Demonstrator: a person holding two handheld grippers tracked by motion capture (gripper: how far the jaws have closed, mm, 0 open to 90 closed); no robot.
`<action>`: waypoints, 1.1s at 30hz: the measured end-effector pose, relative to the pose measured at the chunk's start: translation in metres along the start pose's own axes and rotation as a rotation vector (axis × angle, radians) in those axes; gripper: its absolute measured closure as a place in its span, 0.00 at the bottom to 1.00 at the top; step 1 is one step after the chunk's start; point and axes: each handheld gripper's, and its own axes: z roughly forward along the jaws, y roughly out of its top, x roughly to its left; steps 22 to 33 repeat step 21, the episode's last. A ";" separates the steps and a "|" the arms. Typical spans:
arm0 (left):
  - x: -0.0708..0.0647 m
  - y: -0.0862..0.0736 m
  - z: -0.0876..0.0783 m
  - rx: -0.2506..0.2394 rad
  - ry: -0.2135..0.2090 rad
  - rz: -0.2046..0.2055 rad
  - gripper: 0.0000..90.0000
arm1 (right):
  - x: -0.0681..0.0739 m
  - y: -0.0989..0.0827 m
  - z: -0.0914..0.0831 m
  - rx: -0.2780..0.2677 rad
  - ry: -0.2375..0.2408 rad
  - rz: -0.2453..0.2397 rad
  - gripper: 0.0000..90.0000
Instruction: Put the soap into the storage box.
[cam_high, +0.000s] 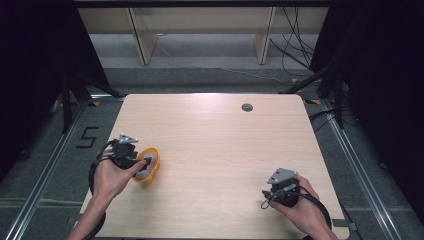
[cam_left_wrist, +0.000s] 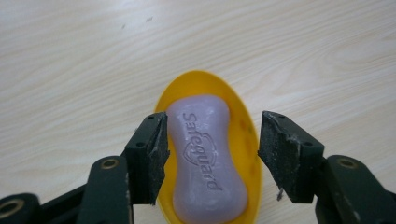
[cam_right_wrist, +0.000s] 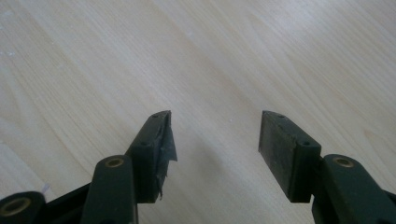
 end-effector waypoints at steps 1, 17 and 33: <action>0.003 -0.012 -0.008 -0.042 -0.035 0.014 0.46 | 0.000 0.000 0.000 -0.001 -0.012 -0.001 0.50; 0.010 -0.105 -0.010 -0.231 -0.125 -0.118 0.33 | 0.001 0.001 0.000 -0.003 -0.009 -0.001 0.50; 0.007 -0.107 -0.006 -0.233 -0.129 -0.126 0.33 | 0.001 0.000 0.000 -0.004 -0.007 -0.003 0.50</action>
